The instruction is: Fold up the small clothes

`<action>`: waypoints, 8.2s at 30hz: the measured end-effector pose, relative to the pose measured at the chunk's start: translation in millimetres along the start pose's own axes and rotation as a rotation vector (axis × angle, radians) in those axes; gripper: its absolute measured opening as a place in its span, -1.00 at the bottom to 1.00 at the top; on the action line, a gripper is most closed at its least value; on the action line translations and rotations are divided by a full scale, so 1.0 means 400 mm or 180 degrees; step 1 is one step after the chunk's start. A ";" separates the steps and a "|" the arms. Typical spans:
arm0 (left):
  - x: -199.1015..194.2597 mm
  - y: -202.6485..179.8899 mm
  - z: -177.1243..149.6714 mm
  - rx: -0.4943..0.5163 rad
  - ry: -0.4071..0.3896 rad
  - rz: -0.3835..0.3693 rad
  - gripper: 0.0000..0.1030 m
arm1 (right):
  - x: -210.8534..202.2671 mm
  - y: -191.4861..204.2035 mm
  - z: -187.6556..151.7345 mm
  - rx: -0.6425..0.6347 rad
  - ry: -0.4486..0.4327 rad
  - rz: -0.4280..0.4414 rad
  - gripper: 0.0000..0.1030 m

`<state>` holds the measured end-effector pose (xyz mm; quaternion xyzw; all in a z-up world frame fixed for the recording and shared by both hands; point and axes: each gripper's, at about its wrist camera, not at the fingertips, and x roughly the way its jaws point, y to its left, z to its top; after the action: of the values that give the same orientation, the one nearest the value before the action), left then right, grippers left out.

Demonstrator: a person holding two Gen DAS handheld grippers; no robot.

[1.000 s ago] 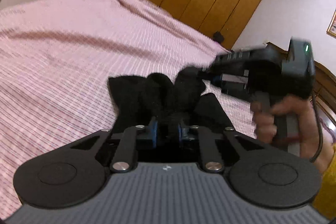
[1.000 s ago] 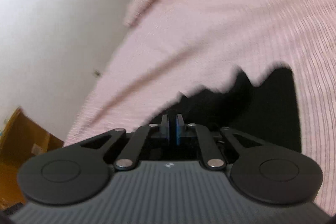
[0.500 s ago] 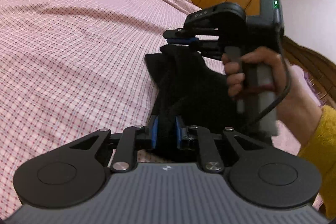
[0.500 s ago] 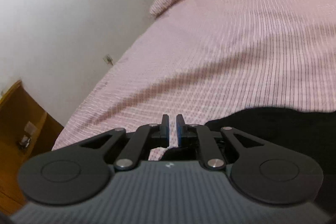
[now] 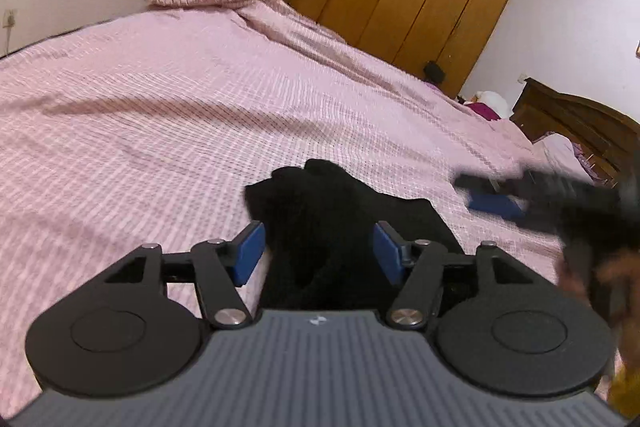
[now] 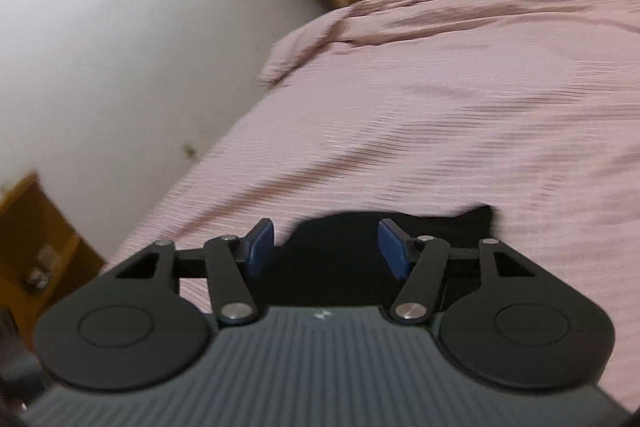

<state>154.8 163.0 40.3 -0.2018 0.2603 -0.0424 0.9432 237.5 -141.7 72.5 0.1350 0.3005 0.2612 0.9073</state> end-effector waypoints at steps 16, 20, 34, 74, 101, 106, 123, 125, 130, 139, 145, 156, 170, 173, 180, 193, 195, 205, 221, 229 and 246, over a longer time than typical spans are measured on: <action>0.192 0.003 -0.034 0.0178 0.0191 0.0780 -0.80 | 0.045 -0.033 -0.202 -0.0048 0.0001 -0.0074 0.18; 0.200 0.059 -0.045 -0.0027 0.0389 0.0859 -0.81 | 0.044 -0.026 -0.212 -0.0199 -0.0029 -0.0202 0.18; -0.010 -0.022 -0.009 0.0098 0.0196 0.0331 -0.67 | -0.141 -0.041 -0.248 0.0259 -0.0199 -0.0151 0.18; 0.119 0.051 -0.049 -0.0126 0.0812 0.0093 0.63 | 0.044 -0.145 -0.216 0.0851 0.0439 0.0353 0.48; 0.143 0.067 -0.062 -0.0129 0.0873 0.0022 0.74 | 0.072 -0.142 -0.211 0.0727 0.0455 0.0421 0.47; 0.151 0.083 -0.065 -0.0192 0.0888 -0.0278 0.62 | 0.092 -0.131 -0.203 0.0732 0.0454 0.0426 0.23; 0.099 -0.030 -0.085 -0.0720 0.0890 -0.1199 -0.13 | -0.107 -0.103 -0.100 0.0631 0.0081 0.0418 -0.33; 0.085 -0.079 -0.104 -0.0654 0.0907 -0.1287 -0.13 | -0.164 -0.113 -0.100 0.0572 0.0037 0.0346 -0.33; 0.053 -0.203 -0.178 -0.0300 0.1017 -0.1303 -0.13 | -0.297 -0.155 -0.128 0.0438 0.0017 0.0087 -0.32; 0.047 -0.256 -0.283 0.0057 0.1288 -0.0774 0.18 | -0.269 -0.264 -0.288 0.0467 0.0401 -0.0518 0.11; 0.036 -0.305 -0.201 0.0179 0.0915 -0.0595 0.47 | -0.330 -0.256 -0.233 0.0351 0.0096 -0.0610 0.15; 0.180 -0.346 -0.139 0.0137 0.0674 -0.0223 -0.48 | -0.226 -0.387 -0.173 0.0939 -0.0048 -0.0440 -0.51; 0.231 -0.340 -0.168 0.0662 0.0554 0.0371 -0.56 | -0.166 -0.272 -0.208 0.0249 -0.0203 -0.0962 -0.43; 0.184 -0.327 -0.167 0.0644 0.0506 0.0281 -0.56 | -0.211 -0.243 -0.201 0.0241 -0.0256 -0.0967 -0.43; 0.045 -0.366 -0.148 0.0737 0.0506 0.0036 -0.44 | -0.335 -0.184 -0.230 0.0044 -0.0290 -0.0783 -0.43; 0.004 -0.352 -0.262 0.0991 0.0672 0.0251 0.04 | -0.362 -0.120 -0.364 -0.0098 -0.0151 -0.0787 -0.44; -0.003 -0.349 -0.262 0.0967 0.0665 0.0262 0.05 | -0.360 -0.118 -0.361 -0.0066 -0.0163 -0.0802 -0.43; -0.088 -0.372 -0.270 0.0813 0.0729 0.0309 0.49 | -0.434 -0.064 -0.367 -0.0069 -0.0226 -0.0838 0.27; -0.160 -0.382 -0.345 0.0874 0.0947 0.0630 0.84 | -0.492 -0.039 -0.463 0.0152 0.0184 -0.0978 0.31; -0.139 -0.398 -0.387 0.0963 0.1177 0.0599 0.85 | -0.471 -0.052 -0.486 0.0214 0.0336 -0.1052 0.31; -0.132 -0.412 -0.401 0.1015 0.1236 0.0555 0.85 | -0.469 -0.053 -0.490 0.0210 0.0355 -0.1069 0.31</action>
<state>32.1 -35.7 6.3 -0.0155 0.4429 -0.0394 0.8956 -3.0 -246.2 -0.5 0.0979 0.3772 0.1030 0.9152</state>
